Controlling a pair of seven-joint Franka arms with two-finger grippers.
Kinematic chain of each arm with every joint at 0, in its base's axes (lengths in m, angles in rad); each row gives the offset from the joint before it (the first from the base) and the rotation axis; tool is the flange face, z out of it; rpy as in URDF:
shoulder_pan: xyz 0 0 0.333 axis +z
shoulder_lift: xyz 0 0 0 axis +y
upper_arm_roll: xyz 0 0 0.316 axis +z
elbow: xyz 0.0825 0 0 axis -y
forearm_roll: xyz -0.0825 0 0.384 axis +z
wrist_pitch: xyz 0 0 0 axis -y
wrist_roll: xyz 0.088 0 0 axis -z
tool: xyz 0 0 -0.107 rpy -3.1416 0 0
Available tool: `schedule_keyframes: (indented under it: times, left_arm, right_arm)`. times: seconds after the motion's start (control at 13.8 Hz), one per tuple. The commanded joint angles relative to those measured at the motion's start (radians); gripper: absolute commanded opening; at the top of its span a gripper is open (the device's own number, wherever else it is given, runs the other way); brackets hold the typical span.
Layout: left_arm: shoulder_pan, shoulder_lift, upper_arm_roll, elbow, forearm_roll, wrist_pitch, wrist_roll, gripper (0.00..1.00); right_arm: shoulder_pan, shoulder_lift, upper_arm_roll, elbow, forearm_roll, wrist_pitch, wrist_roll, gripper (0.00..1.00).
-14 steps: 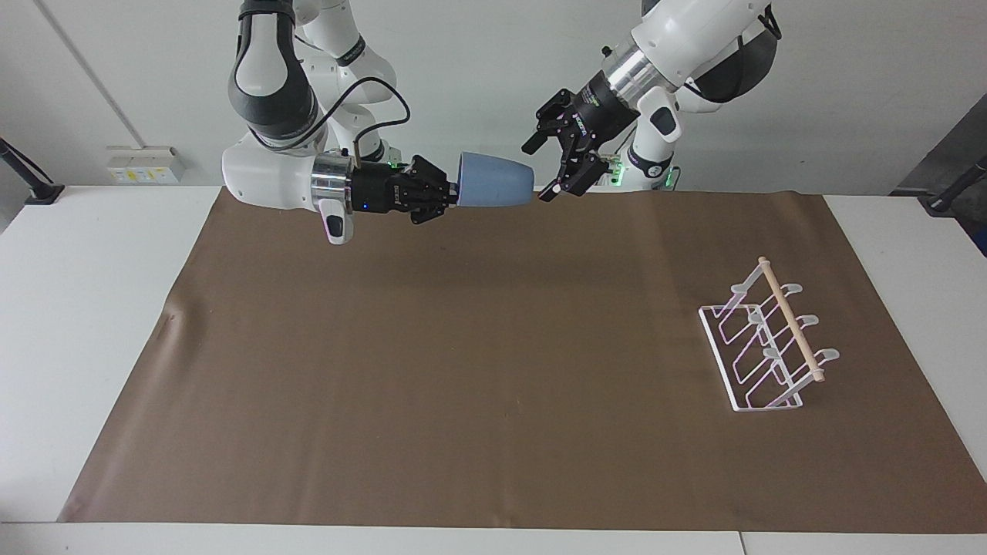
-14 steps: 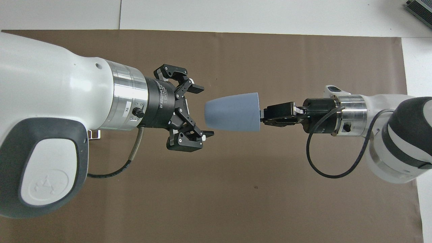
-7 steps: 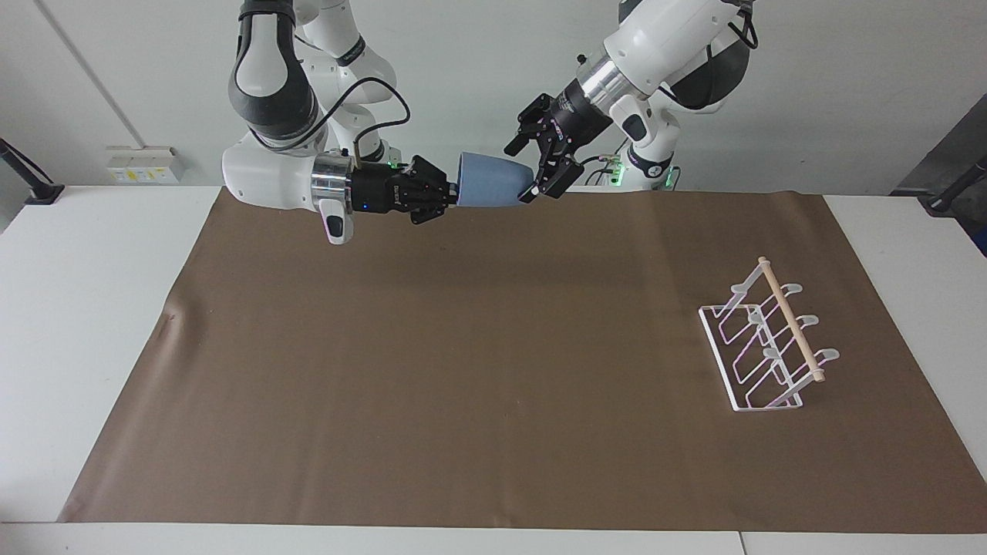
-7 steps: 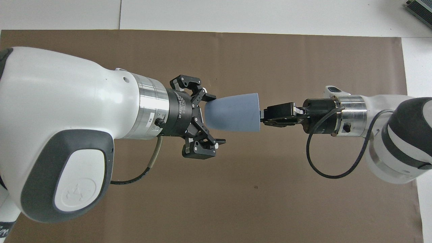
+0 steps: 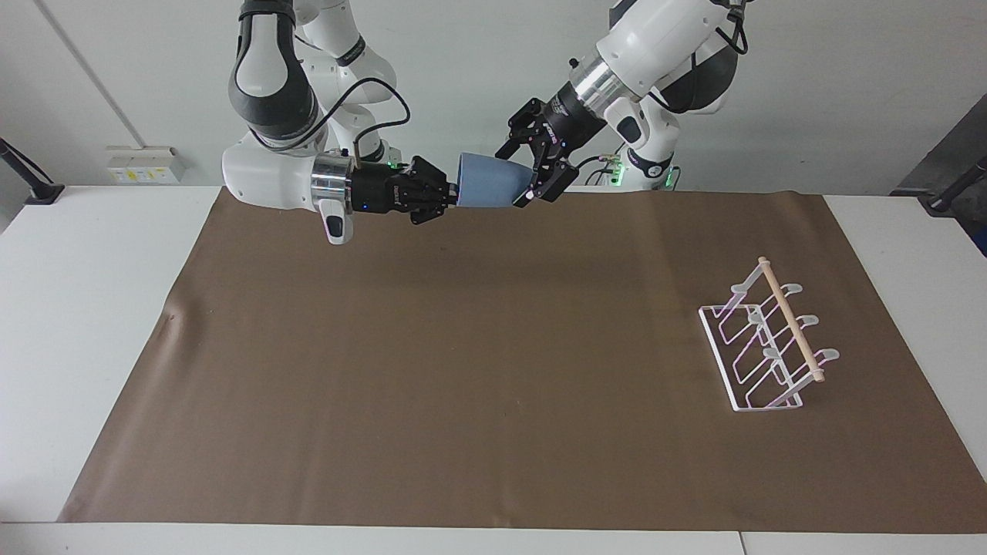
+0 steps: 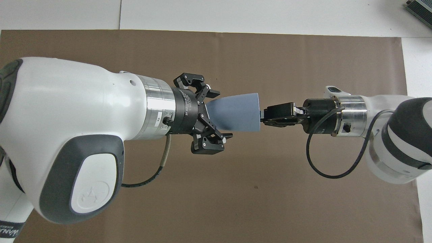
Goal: Hang cup on cup holder
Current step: 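Close the left gripper around the cup base held by the right gripper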
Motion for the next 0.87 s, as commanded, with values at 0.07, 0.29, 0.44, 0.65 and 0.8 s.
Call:
schedule_keyframes:
  times: [0.07,0.29,0.44,0.65,0.8]
  left_arm:
    - [-0.019,-0.023,0.01,-0.054,0.004,0.084,-0.046,0.57]
    - [-0.024,-0.025,0.01,-0.063,0.006,0.092,-0.049,0.02]
    - [-0.022,-0.025,0.01,-0.063,0.006,0.084,-0.049,0.0]
    - [-0.021,-0.025,0.01,-0.063,0.006,0.08,-0.049,0.0]
    - [-0.019,-0.025,0.01,-0.063,0.006,0.077,-0.049,0.0]
  right_arm:
    - [0.004,-0.025,0.0,-0.026,0.034,0.028,-0.025,0.0]
    - [0.004,-0.024,0.0,-0.026,0.034,0.028,-0.023,0.0]
    - [0.004,-0.024,0.0,-0.026,0.034,0.028,-0.023,0.0]
    - [0.003,-0.024,0.0,-0.026,0.034,0.028,-0.019,0.0]
    - [0.003,-0.024,-0.001,-0.022,0.034,0.028,-0.01,0.0]
